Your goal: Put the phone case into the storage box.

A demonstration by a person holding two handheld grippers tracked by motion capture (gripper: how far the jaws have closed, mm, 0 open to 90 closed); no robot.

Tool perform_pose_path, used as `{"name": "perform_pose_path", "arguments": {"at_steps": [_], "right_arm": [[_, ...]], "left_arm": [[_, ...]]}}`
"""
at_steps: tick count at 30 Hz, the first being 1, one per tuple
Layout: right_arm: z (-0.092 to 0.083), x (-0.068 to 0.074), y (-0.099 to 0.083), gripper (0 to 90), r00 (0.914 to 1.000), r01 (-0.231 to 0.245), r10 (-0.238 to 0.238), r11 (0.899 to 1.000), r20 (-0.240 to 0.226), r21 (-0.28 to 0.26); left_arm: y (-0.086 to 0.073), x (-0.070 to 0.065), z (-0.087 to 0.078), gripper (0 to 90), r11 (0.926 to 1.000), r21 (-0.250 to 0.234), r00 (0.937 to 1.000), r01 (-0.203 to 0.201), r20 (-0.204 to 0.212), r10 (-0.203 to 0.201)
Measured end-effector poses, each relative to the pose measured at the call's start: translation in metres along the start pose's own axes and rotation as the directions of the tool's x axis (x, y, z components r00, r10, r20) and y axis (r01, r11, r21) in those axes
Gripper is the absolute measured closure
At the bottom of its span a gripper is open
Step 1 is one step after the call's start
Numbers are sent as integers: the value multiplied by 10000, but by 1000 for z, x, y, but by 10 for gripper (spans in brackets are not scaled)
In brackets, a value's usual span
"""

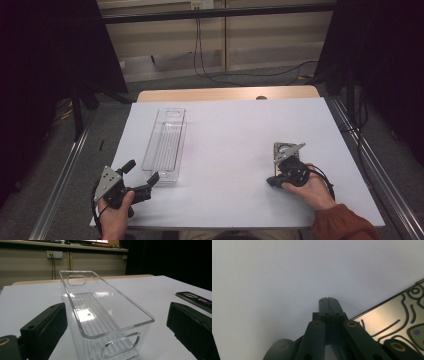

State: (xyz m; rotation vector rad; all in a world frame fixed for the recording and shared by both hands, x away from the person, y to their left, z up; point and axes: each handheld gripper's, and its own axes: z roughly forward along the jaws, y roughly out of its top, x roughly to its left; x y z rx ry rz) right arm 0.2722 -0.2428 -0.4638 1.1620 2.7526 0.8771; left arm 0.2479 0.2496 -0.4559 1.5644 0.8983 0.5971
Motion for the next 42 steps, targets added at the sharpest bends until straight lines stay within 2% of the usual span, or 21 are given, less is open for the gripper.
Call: {"name": "perform_pose_path", "arguments": {"at_steps": [4,5,7,18,19,20,22,23,24,25,26,29,33,35,37,40,42], "right_arm": [[-4,-1,-6,900,9999,-127,127,9999,45,-79],[-4,-2,-7,900,10000,-9,9,9999,62,-130],[-6,-2,-10,900,9998,-159,159,9998,81,-89],[-12,-5,-21,900,9996,-238,242,9995,169,-215],[-13,-4,-22,900,9992,-352,356,9991,177,-220],[-14,-4,-22,900,9992,-348,352,9992,189,-203],[-15,-6,-24,900,9994,-264,270,9993,225,-269],[-16,-5,-25,900,9987,-441,447,9988,258,-231],[-16,-7,-26,900,9991,-315,322,9991,278,-273],[-17,-7,-28,900,9982,-532,541,9981,274,-313],[-18,-8,-29,900,9985,-412,422,9987,345,-290],[-19,-10,-32,900,9979,-563,577,9971,281,-505],[-22,-11,-33,900,9969,-582,597,9978,517,-311],[-22,-11,-35,900,9960,-708,731,9965,507,-452],[-24,-13,-35,900,9962,-590,610,9977,628,-325],[-24,-13,-36,900,9948,-785,812,9959,622,-447],[-25,-15,-37,900,9942,-742,772,9964,753,-419]], "left_arm": [[0,0,1,33,10000,-31,9999,61,-110,-62],[0,0,1,33,10000,-34,9999,49,-115,-50],[0,0,1,33,10000,-39,9999,69,-117,-69],[0,0,1,33,10000,8,9999,38,-151,-38],[0,0,1,33,10000,-15,10000,34,-77,-34],[-1,-1,1,33,9999,-76,9998,140,-123,-141],[0,-1,1,33,10000,-30,10000,32,-60,-33],[0,-1,1,33,10000,-53,10000,38,-65,-38],[0,-1,1,33,9999,-78,10000,70,-67,-70],[0,0,1,33,10000,-22,10000,3,-54,-3],[0,0,1,33,10000,-23,9999,-12,-120,12],[0,0,1,33,9999,-74,10000,68,-41,-68],[0,0,1,33,10000,-45,10000,70,-41,-71],[0,0,1,33,10000,-47,10000,43,-43,-43],[0,0,1,33,10000,18,10000,-6,-37,6],[0,-1,2,33,10000,53,10000,-31,-23,31],[-1,-1,2,33,9999,-1,9999,102,-93,-102]]}}
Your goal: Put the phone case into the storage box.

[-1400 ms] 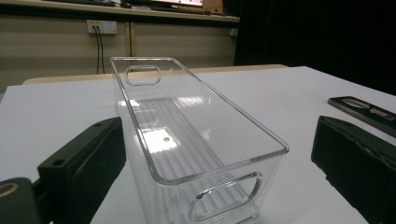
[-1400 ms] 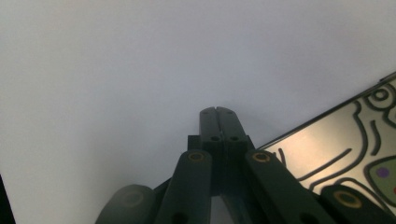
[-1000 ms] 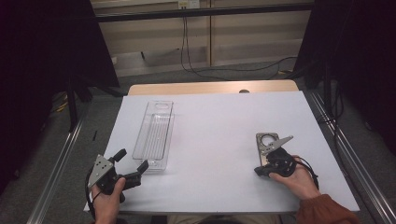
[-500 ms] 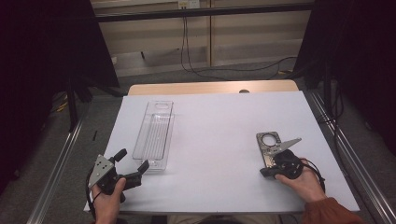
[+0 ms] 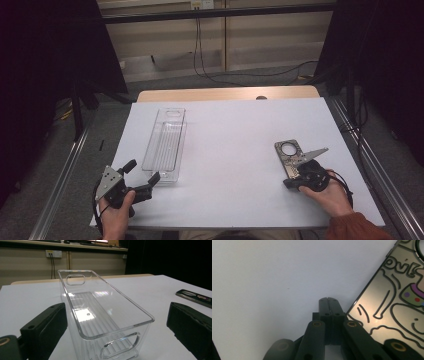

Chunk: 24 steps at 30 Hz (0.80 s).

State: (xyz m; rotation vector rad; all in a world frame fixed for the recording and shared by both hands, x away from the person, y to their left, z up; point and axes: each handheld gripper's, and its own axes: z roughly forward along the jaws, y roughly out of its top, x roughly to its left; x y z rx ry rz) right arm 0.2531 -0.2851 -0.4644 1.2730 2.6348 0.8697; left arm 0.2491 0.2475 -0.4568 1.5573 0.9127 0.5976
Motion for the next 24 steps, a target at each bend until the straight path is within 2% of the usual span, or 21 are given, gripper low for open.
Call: {"name": "perform_pose_path", "arguments": {"at_steps": [2,8,15,18,19,20,21,23,24], "right_arm": [[0,-2,-1,900,9998,-141,139,9998,-137,-107],[0,-2,0,900,9999,-111,111,9999,-36,-110],[1,-1,3,894,9995,-238,228,9986,-232,-473],[-1,0,5,851,9992,-174,149,9976,-378,-677],[-3,2,5,835,9990,-320,300,9978,-334,-589],[-3,1,6,791,9992,-132,103,9971,-388,-756],[-5,1,6,733,9993,-134,111,9979,-361,-640],[-5,1,6,666,9986,-228,186,9958,-485,-887],[-6,0,7,629,9992,-178,148,9963,-364,-841]], "left_arm": [[0,1,0,33,9999,79,10000,-85,25,85],[0,0,0,33,9999,71,9999,-131,22,131],[0,0,0,33,9999,79,9999,-123,11,123],[0,0,0,33,9999,86,9999,-140,17,140],[0,0,0,33,9999,81,9999,-136,20,136],[0,0,0,33,9999,82,9999,-141,11,141],[0,0,0,33,9999,76,9999,-126,6,126],[0,1,0,33,9999,78,9999,-143,11,143],[0,1,0,33,9999,78,9999,-132,1,132]]}}
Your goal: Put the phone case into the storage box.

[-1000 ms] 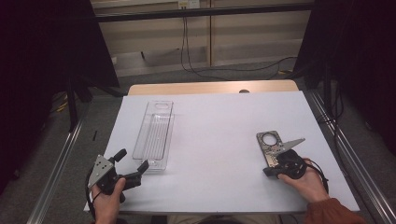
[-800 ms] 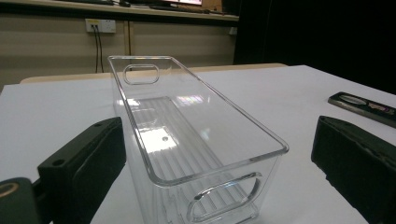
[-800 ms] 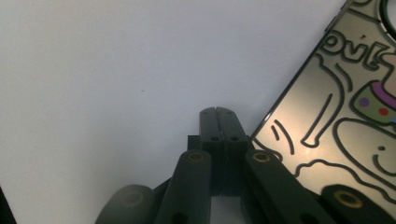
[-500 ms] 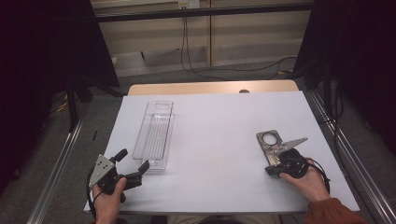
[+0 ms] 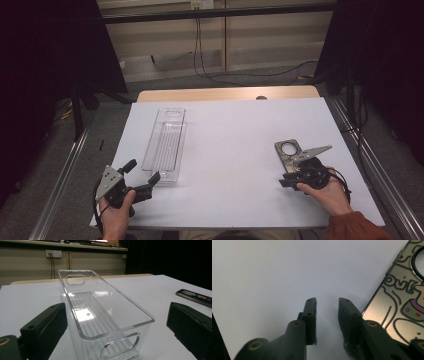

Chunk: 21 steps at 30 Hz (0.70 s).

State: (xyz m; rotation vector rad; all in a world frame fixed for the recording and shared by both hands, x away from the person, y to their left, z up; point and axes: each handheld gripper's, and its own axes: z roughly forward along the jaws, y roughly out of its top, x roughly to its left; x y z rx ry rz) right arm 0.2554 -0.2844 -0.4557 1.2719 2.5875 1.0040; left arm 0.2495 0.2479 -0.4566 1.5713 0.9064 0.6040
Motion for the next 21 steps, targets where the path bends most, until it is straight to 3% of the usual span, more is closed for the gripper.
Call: {"name": "perform_pose_path", "arguments": {"at_steps": [5,13,21], "right_arm": [[-1,-1,0,465,9996,-216,217,9997,192,-80],[-4,-4,4,134,9928,-501,527,9984,1072,-267],[-6,-13,5,62,9862,-1001,1033,9945,1293,-314]], "left_arm": [[0,0,0,33,10000,-29,10000,62,19,-62],[0,0,0,33,10000,-21,10000,74,22,-74],[0,0,0,33,10000,2,10000,72,62,-72]]}}
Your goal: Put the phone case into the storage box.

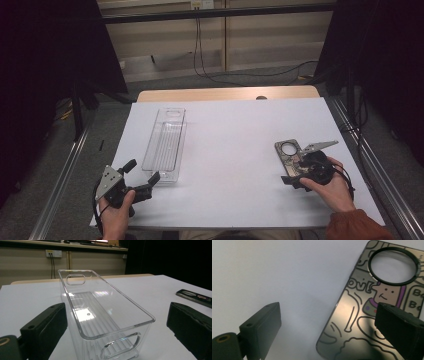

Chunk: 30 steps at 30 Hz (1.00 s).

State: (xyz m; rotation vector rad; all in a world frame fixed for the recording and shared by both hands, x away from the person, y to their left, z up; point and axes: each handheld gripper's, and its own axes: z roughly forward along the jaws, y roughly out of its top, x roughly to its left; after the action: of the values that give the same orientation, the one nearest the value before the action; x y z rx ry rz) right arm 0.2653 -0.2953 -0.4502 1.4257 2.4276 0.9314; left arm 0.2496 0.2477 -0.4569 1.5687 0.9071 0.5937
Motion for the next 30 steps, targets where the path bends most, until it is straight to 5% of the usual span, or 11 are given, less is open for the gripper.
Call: {"name": "perform_pose_path", "arguments": {"at_steps": [5,18,30], "right_arm": [[-2,-7,4,71,9996,-217,218,9997,163,-57],[2,-24,18,66,9938,-707,635,9944,911,786],[16,-41,34,58,9859,-1263,1036,9757,1311,1789]], "left_arm": [[0,1,0,33,10000,8,10000,-55,-16,55],[0,1,0,33,10000,43,10000,-75,-44,76],[0,2,0,33,10000,-4,10000,-25,-41,25]]}}
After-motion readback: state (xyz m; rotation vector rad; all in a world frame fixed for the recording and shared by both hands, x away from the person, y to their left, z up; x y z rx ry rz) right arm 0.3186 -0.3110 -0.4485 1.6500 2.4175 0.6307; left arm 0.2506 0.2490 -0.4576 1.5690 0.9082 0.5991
